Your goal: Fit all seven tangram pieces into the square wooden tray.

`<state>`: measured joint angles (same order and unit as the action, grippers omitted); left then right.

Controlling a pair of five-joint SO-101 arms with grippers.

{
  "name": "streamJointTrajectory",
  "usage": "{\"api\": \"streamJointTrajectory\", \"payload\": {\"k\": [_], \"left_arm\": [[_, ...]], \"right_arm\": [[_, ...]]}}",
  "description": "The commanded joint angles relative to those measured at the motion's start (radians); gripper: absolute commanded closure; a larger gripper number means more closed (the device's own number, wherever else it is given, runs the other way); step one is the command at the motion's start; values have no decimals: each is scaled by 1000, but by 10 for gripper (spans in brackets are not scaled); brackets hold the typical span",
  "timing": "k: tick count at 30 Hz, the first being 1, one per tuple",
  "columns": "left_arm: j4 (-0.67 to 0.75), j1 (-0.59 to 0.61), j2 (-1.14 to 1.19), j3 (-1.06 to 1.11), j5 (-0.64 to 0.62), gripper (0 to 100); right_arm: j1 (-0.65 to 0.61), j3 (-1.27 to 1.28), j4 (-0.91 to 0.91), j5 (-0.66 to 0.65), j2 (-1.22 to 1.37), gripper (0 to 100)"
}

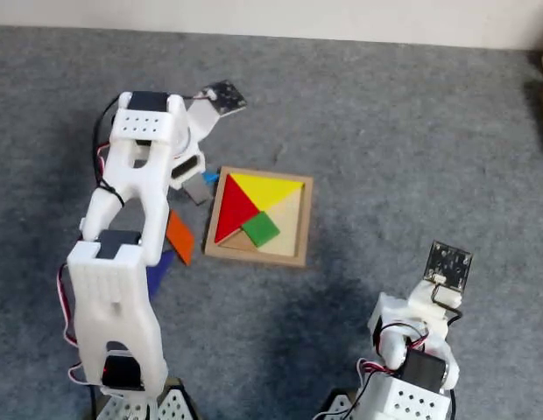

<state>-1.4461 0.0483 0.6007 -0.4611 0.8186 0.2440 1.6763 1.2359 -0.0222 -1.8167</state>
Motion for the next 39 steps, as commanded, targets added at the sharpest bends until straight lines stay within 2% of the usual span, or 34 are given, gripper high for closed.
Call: {"api": "streamJointTrajectory", "payload": {"k": [1, 11, 16, 20, 25, 31, 39], "left_arm": [[9, 15, 28, -97, 44, 727], [5, 13, 294, -389, 43, 727], [5, 18, 392, -469, 41, 727], [-3, 19, 430, -478, 43, 786], [-94, 13, 432, -479, 52, 822], [-224, 18, 430, -479, 137, 822], [-311, 18, 429, -513, 127, 848]], "right_arm": [[8, 116, -19, -8, -10, 993], [8, 116, -21, -8, -10, 993], [8, 116, -21, -8, -10, 993], [8, 116, -21, -8, -10, 993], [8, 116, -21, -8, -10, 993], [8, 116, -21, -8, -10, 993], [8, 116, -21, -8, -10, 993]]}}
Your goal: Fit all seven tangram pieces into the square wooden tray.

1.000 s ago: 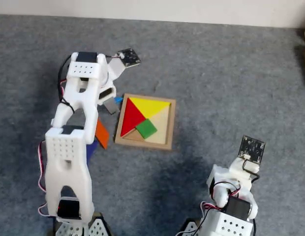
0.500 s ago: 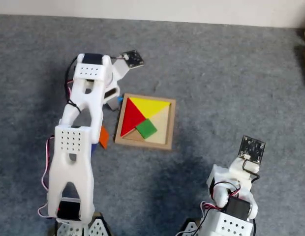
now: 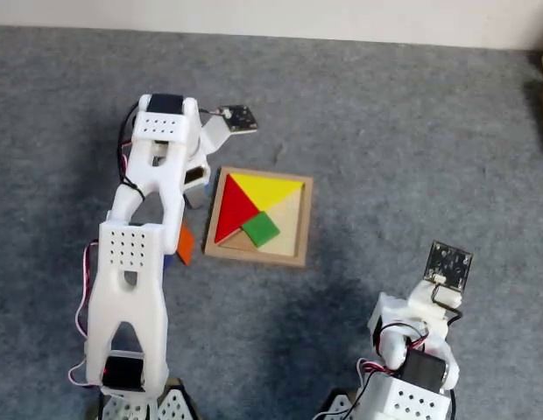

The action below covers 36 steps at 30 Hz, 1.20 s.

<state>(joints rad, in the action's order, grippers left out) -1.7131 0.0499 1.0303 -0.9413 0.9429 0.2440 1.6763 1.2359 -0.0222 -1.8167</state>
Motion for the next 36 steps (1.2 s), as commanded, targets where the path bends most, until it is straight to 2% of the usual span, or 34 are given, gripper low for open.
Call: {"api": "streamJointTrajectory", "payload": {"k": [1, 5, 11, 14, 19, 25, 32, 36], "left_arm": [[-44, 16, -1, -47, -12, 872], [-48, 12, -1, -105, -92, 946], [-48, 10, -2, -131, -101, 946], [-48, 18, -25, -127, -106, 891], [-48, 21, -90, -131, -216, 747], [-35, -21, -91, -130, -218, 741], [97, -27, -10, -131, -219, 767], [114, -38, 12, -131, -219, 768]], "right_arm": [[8, 116, -19, -8, -10, 993], [8, 116, -19, -8, -10, 993], [8, 116, -19, -9, -10, 993], [8, 116, -19, -9, -10, 993], [8, 116, -19, -11, -10, 993], [8, 116, -19, -11, -10, 993], [8, 116, -19, -9, -10, 993], [8, 116, -19, -8, -10, 993]]}}
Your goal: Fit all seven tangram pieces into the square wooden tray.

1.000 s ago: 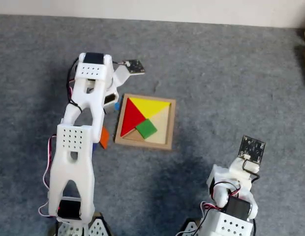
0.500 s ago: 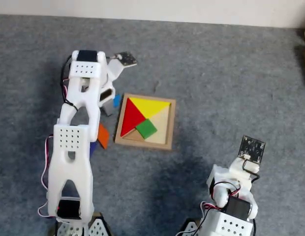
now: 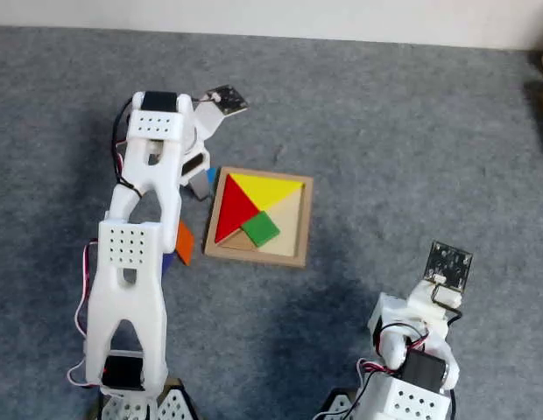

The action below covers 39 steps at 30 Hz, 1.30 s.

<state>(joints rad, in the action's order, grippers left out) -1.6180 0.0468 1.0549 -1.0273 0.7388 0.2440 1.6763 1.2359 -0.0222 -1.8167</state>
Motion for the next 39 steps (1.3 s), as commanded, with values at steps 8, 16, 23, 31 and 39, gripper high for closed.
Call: {"api": "streamJointTrajectory", "payload": {"k": [8, 16, 23, 31, 39], "left_arm": [[20, -64, -7, -45, -15, 766], [21, -96, -4, -41, -15, 768], [21, -124, -4, -41, -15, 769], [14, -102, 58, -22, -11, 832], [-14, -104, 74, -62, -14, 958]], "right_arm": [[8, 116, -19, -8, -10, 993], [8, 116, -19, -8, -10, 993], [8, 116, -19, -8, -10, 993], [8, 116, -19, -8, -10, 993], [8, 116, -19, -9, -10, 993]]}}
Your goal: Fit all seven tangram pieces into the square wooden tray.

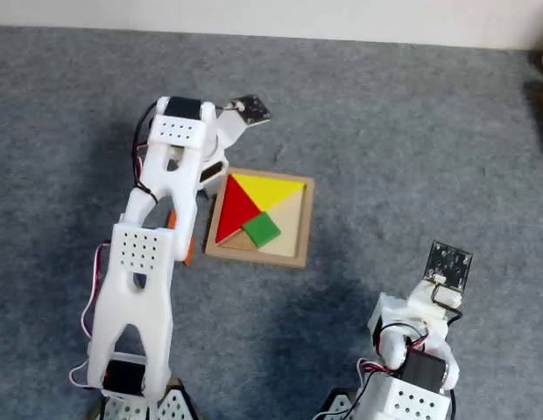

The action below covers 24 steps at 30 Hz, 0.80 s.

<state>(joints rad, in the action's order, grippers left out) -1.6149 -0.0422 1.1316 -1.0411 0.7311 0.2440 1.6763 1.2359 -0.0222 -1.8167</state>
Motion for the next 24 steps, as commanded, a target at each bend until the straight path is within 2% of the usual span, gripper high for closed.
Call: {"api": "streamJointTrajectory", "payload": {"k": [1, 5, 11, 15, 20, 24], "left_arm": [[-48, -15, -10, -71, -6, 963], [-149, -16, -35, -166, -9, 994], [-158, -13, -99, -166, -14, 995], [-160, -22, -182, -157, -71, 995], [-160, -82, -381, 38, -58, 995], [-155, -171, -572, 249, 6, 995]], "right_arm": [[8, 116, -19, -9, -10, 993], [8, 116, -19, -9, -10, 993], [8, 116, -19, -9, -10, 993], [8, 116, -19, -9, -10, 993], [8, 116, -19, -11, -10, 993], [8, 116, -19, -11, -10, 993]]}}
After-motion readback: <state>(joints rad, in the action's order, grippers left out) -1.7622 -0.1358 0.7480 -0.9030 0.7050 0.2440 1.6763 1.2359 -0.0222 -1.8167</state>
